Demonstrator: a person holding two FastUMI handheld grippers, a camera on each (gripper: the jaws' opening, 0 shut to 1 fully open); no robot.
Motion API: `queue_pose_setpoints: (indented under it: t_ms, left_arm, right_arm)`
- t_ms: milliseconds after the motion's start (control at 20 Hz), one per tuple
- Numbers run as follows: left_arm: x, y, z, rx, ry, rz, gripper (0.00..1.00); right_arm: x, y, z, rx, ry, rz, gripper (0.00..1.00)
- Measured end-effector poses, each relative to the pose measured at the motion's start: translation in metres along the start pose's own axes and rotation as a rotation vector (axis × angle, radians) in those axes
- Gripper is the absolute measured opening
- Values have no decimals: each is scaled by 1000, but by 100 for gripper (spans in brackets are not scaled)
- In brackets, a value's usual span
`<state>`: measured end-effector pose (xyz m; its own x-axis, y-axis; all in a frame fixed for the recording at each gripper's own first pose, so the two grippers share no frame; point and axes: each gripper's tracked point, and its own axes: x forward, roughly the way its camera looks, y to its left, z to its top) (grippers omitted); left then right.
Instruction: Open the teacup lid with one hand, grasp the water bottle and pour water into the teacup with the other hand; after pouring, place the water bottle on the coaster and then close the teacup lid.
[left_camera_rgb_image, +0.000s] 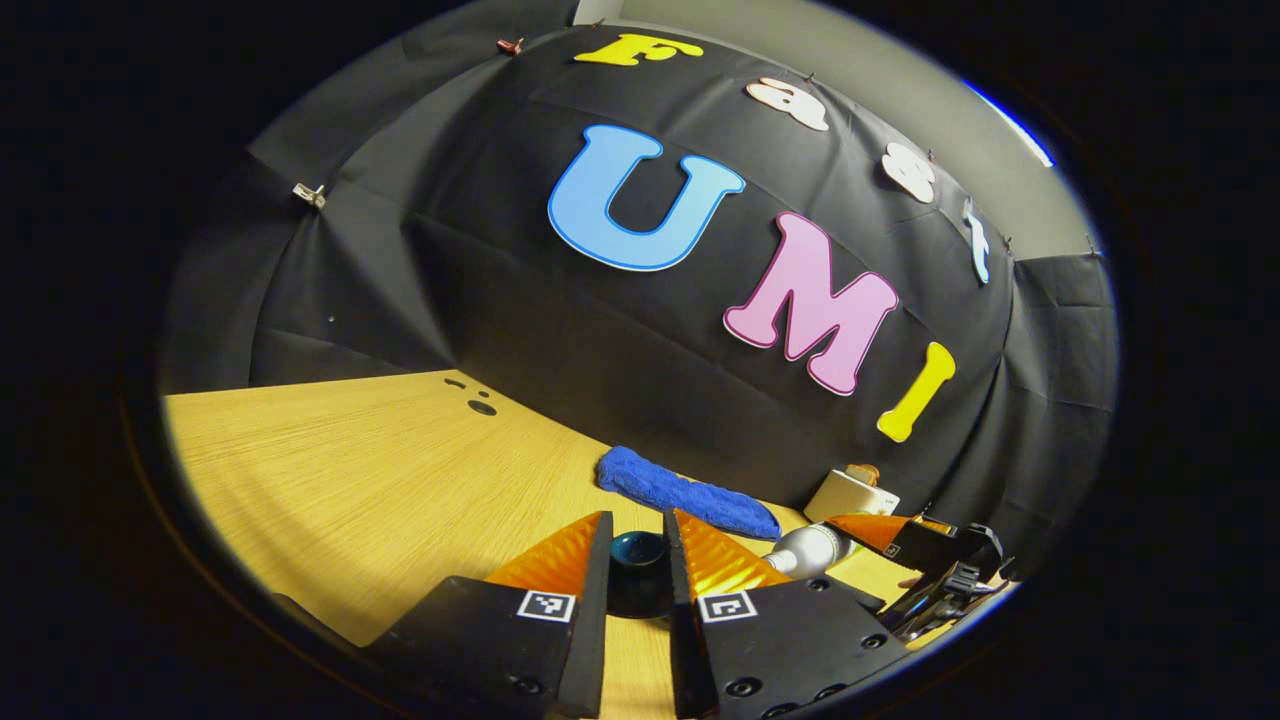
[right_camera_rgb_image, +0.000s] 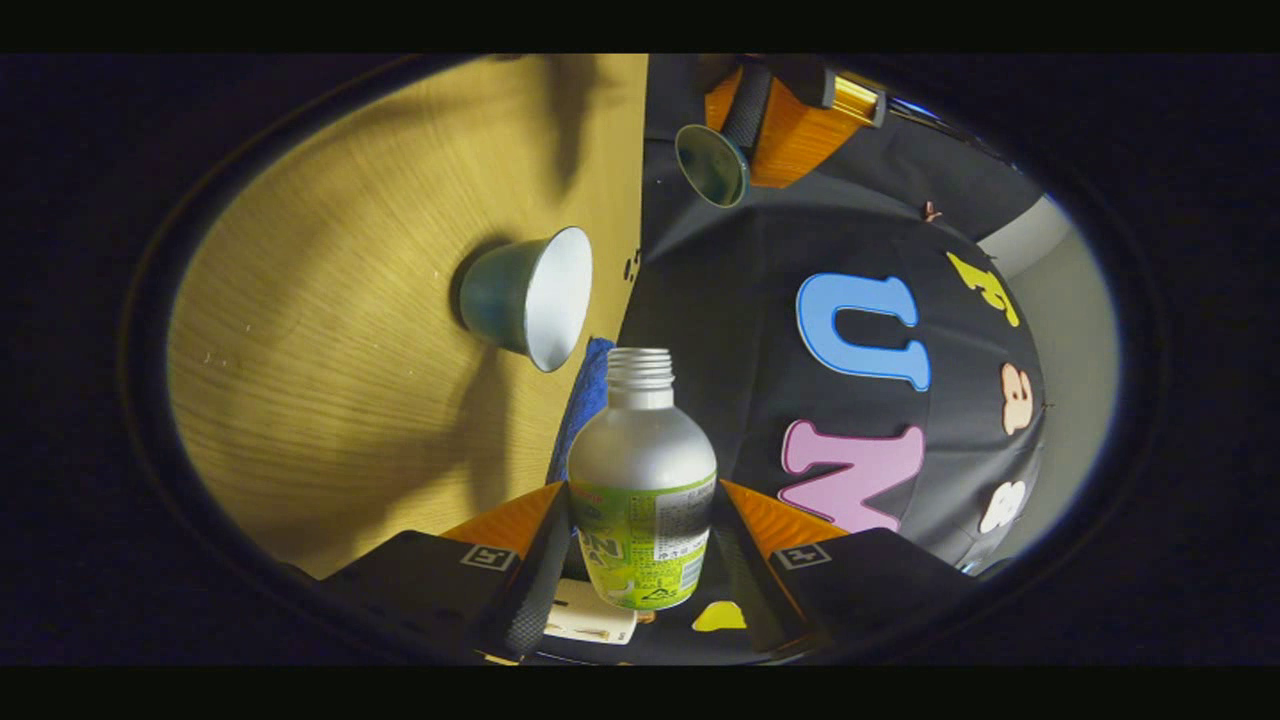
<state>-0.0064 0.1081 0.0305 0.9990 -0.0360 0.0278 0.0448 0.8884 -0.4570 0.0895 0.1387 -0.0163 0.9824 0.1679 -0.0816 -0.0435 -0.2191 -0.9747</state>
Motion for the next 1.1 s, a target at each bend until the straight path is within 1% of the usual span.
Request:
queue_pose_setpoints:
  t_ms: [150,300,550,600,650,850,1100]
  left_arm:
    - [1,-1,-1,1,1,-2,30]
    - [0,0,0,0,2,0,30]
    - [2,3,-2,-4,8,6,30]
    - [1,4,-1,-4,8,7,30]
    - [2,3,-2,-4,9,9,30]
    - [1,3,-2,-20,11,5,30]
    - [1,5,0,-22,9,7,30]
  right_arm:
    - [3,1,3,-72,-11,-5,78]
    - [3,1,2,-99,-18,0,78]
    - [8,-17,5,-181,-31,-30,77]
    - [6,-19,6,-198,-35,-36,73]
    - [7,-21,6,-211,-38,-40,77]
    - [9,-38,7,-291,-45,-73,77]
    - [8,-46,7,-368,-61,-96,77]
